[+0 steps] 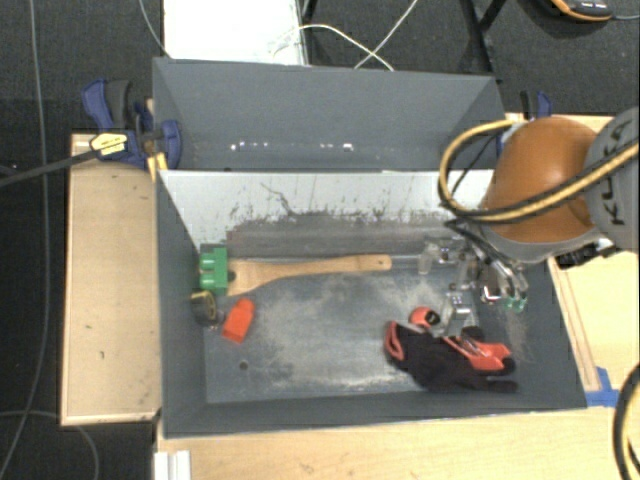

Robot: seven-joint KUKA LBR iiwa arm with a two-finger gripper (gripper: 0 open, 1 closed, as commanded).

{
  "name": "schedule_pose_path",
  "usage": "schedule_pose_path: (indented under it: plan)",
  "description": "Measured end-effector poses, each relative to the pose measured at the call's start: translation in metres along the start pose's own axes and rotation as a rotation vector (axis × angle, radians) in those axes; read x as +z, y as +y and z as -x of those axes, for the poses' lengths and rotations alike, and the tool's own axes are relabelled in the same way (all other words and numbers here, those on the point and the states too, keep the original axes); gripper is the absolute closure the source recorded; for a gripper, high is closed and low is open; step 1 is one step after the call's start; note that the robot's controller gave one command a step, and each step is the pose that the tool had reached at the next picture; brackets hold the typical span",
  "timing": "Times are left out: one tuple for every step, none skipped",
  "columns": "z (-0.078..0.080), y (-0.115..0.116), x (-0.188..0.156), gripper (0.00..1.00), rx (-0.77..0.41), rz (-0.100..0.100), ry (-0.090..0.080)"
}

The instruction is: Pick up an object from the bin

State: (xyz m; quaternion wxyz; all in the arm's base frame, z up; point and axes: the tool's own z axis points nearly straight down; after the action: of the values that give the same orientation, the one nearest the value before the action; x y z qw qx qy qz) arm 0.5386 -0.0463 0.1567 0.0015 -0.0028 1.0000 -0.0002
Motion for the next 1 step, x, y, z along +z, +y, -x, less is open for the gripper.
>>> schedule_pose_path:
  plan:
    - [0.0, 0.0, 0.0, 0.0, 0.0, 0.0, 0.0]
